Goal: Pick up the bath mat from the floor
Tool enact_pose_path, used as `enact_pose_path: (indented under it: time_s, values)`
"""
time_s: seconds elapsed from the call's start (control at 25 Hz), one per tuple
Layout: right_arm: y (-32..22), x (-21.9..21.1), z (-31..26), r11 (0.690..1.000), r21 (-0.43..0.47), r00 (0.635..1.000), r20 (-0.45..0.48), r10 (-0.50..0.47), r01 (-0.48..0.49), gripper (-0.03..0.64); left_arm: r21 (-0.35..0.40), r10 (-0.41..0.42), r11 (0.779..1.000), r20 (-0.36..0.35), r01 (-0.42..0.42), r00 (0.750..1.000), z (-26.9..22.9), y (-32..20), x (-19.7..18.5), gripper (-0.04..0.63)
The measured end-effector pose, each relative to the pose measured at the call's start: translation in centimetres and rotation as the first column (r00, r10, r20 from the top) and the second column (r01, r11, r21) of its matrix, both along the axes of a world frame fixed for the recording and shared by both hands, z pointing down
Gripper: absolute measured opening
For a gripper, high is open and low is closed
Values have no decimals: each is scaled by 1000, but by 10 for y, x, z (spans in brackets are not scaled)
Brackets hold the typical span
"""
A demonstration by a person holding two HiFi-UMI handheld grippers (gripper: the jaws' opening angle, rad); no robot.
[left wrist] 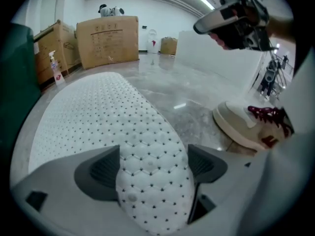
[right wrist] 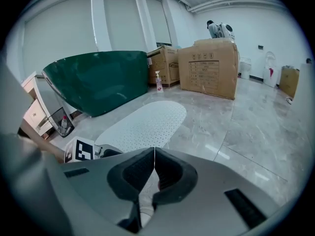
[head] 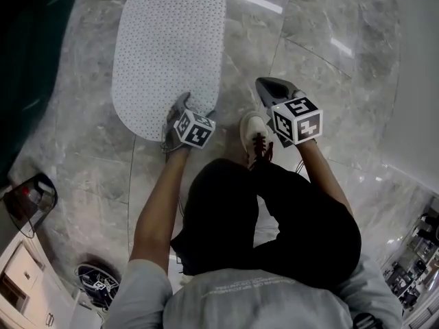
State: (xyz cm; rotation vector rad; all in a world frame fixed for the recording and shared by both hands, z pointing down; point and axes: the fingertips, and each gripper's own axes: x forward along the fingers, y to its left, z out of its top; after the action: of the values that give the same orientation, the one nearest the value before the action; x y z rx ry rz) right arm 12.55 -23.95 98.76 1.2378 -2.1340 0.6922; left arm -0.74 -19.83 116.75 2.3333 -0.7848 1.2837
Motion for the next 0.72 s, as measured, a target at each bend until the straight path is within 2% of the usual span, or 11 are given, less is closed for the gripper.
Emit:
enact_pose_path:
  time_s: [0.08, 0.28, 0.4, 0.52, 0.6, 0.68, 0.72]
  values:
    - [1, -2, 0, 1000, 1, 1000, 20, 6, -6, 15, 36, 7, 999, 9, -7, 1000, 1, 0, 0, 400]
    - [2, -9, 2, 1000, 3, 999, 35, -3, 3, 15, 69, -27, 997, 39, 24, 999, -1, -1, -4, 400]
    - [3, -7, 0, 1000, 7, 999, 44, 13, -13, 15, 86, -80, 993, 48, 76, 996, -3, -6, -13, 399]
    - [4, -1, -1, 999, 6, 998, 53, 37, -37, 15, 67, -135, 989, 41, 132, 990, -2, -12, -24, 399]
    - [4, 1, -3, 999, 6, 997, 57, 46, -46, 15, 100, -183, 979, 51, 177, 982, -5, -21, -38, 399]
    - [5, 2, -3, 999, 7, 997, 56, 46, -46, 15, 146, -269, 955, 56, 259, 961, -7, -37, -63, 389]
    - [5, 2, -2, 999, 7, 997, 56, 45, -46, 15, 142, -318, 940, 45, 309, 947, -8, -45, -77, 385]
